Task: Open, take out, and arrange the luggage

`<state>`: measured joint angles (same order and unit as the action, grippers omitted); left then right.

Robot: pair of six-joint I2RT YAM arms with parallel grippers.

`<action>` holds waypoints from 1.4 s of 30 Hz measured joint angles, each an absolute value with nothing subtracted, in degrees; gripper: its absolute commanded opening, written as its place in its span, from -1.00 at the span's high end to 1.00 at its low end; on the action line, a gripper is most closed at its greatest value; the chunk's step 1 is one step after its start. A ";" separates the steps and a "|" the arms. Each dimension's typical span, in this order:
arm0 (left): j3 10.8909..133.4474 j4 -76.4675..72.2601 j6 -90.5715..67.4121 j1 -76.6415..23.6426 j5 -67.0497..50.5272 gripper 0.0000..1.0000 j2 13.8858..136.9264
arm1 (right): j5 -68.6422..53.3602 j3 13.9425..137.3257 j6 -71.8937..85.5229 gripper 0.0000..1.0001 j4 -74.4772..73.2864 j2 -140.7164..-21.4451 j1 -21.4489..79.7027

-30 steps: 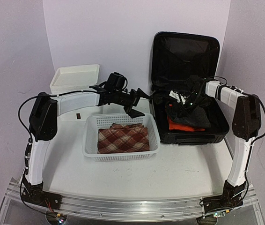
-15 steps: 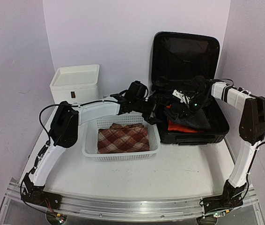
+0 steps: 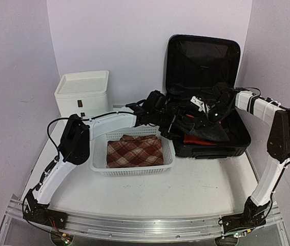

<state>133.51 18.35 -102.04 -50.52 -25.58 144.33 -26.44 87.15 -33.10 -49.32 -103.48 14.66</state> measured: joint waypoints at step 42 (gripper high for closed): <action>140.49 28.62 -91.33 -51.83 -21.98 0.35 148.27 | -24.69 72.49 -28.42 1.00 -45.32 -86.30 28.64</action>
